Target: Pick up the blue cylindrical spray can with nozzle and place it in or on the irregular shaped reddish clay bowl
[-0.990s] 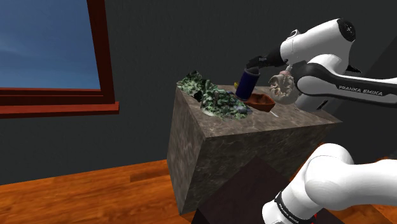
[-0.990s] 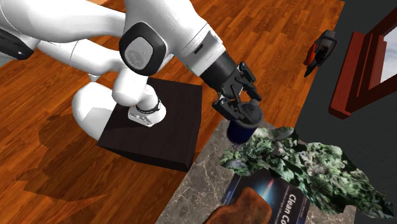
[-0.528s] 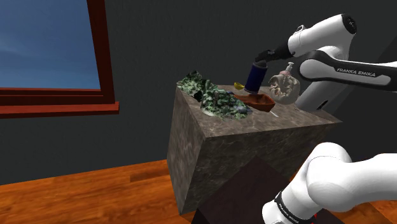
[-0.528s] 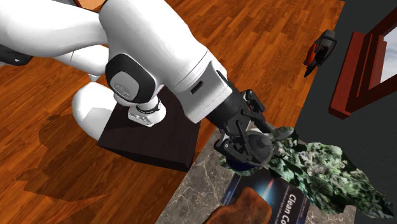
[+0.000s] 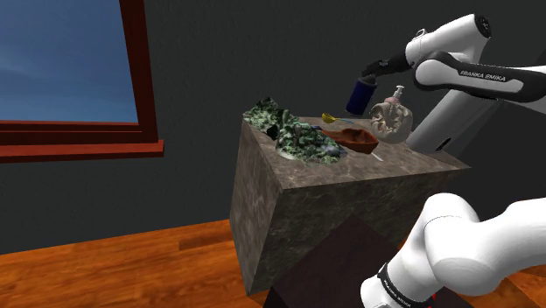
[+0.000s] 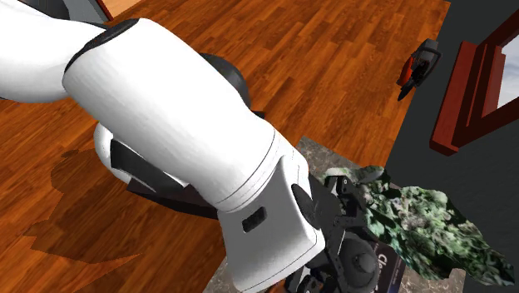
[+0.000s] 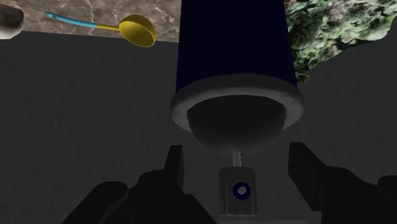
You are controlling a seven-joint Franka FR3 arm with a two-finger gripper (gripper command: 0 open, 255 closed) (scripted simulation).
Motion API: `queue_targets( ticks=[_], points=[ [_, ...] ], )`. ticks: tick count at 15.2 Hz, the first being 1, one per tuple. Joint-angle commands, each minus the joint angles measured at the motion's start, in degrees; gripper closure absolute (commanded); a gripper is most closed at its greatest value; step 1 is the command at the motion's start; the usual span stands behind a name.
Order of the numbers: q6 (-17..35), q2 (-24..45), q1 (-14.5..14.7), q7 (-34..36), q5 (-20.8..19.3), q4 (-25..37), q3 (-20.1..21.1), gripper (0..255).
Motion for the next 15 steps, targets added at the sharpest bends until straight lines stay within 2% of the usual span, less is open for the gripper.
queue_targets(
  ticks=[1,5,7,15],
  points=[
    [-0.32,1.2,3.06,-3.19,1.32,3.54,-3.95,255],
    [-2.04,3.36,10.6,-9.33,4.41,11.9,-12.34,255],
    [-3.35,4.26,15.45,-12.58,6.09,17.0,-17.36,255],
    [2.32,3.97,14.82,-12.12,4.33,11.51,-19.84,255]
  ],
)
